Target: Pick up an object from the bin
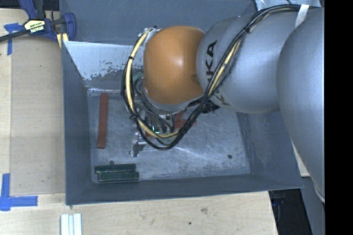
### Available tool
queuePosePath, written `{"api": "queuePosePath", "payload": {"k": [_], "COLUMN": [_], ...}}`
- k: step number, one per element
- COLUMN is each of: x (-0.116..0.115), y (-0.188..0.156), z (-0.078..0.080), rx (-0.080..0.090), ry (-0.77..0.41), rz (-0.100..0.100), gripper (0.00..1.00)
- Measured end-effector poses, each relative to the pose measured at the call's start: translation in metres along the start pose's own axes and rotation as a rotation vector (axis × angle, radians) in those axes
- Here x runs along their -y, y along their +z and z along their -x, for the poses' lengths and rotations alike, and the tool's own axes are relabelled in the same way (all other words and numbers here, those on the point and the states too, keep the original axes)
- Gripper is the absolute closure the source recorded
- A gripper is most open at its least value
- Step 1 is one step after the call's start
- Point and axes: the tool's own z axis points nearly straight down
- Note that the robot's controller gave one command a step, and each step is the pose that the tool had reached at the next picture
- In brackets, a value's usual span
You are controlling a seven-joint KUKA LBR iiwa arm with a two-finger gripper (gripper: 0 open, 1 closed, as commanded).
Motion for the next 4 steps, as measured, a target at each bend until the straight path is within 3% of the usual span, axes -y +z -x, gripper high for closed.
{"api": "queuePosePath", "payload": {"k": [1,2,3,4], "x": [0.001,-0.004,-0.030,-0.030], "y": [-0.005,0.024,0.081,0.081], "z": [0.002,-0.011,-0.041,-0.041], "rx": [0.008,0.014,0.012,0.012], "ry": [0.003,-0.067,-0.237,-0.237], "rz": [0.002,0.002,0.003,0.003], "gripper": [0.00,0.00,1.00,1.00]}}
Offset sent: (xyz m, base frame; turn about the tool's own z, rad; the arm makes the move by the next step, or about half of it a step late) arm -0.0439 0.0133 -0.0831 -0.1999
